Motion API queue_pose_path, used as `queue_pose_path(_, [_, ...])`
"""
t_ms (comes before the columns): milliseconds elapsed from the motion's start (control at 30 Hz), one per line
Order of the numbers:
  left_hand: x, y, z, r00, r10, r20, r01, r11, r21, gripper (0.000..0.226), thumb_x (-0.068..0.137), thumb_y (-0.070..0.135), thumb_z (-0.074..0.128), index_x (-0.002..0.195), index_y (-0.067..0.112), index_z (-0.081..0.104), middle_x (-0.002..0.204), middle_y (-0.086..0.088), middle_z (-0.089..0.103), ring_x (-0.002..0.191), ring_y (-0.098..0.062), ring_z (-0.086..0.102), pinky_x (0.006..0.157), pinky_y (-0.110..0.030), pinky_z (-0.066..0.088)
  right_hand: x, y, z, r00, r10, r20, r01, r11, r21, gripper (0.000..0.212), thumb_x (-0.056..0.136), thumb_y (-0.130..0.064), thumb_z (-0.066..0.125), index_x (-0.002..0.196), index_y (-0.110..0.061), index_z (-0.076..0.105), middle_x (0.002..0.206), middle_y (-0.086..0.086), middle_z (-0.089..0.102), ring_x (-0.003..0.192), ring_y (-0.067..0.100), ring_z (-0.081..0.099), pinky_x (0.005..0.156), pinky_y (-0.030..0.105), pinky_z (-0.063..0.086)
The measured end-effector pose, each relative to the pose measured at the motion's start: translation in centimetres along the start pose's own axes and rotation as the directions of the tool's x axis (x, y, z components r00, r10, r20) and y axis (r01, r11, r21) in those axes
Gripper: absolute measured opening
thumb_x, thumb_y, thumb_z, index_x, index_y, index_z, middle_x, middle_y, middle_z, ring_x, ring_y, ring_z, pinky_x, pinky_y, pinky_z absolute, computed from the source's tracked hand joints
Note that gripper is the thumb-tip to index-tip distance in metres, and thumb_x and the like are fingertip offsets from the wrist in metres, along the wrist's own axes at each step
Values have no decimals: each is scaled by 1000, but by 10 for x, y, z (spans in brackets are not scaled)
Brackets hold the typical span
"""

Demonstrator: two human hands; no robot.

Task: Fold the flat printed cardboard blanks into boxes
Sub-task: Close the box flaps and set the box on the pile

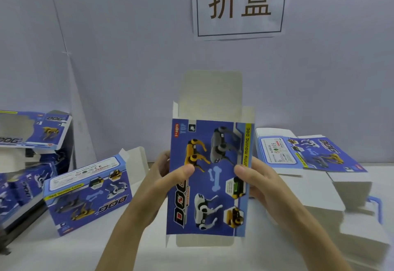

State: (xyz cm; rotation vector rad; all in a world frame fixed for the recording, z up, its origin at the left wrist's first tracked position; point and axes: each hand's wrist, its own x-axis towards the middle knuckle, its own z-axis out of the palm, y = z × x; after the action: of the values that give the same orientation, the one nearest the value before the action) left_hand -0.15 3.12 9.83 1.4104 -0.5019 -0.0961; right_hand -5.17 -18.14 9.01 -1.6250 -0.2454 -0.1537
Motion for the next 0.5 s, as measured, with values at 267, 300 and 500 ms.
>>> queue_pose_path(267, [-1,-2,7,996,55,72,-64,990,124,82,56,27,82,129,32,44,114,7,70,104,-17,68,73,-28,59,-3,-24,2,995,-94,28,76,922,380,57,80,-61,59,123,-24,66,124,8,66,119,31,60,88,31,54])
queue_pose_path(300, [-3,-1,9,993,54,100,-66,990,121,75,59,22,79,127,30,47,113,7,71,105,-16,67,71,-25,58,-2,-22,1,994,-105,-27,106,902,419,61,75,-68,58,119,-26,68,123,10,66,118,33,59,97,43,49])
queue_pose_path(500, [-10,11,21,952,103,289,7,934,-358,64,80,61,61,132,25,59,134,-6,60,125,-26,55,97,-38,49,-1,-20,-5,988,-83,-128,134,876,463,56,72,-52,61,110,-12,64,99,14,61,90,30,60,65,28,51])
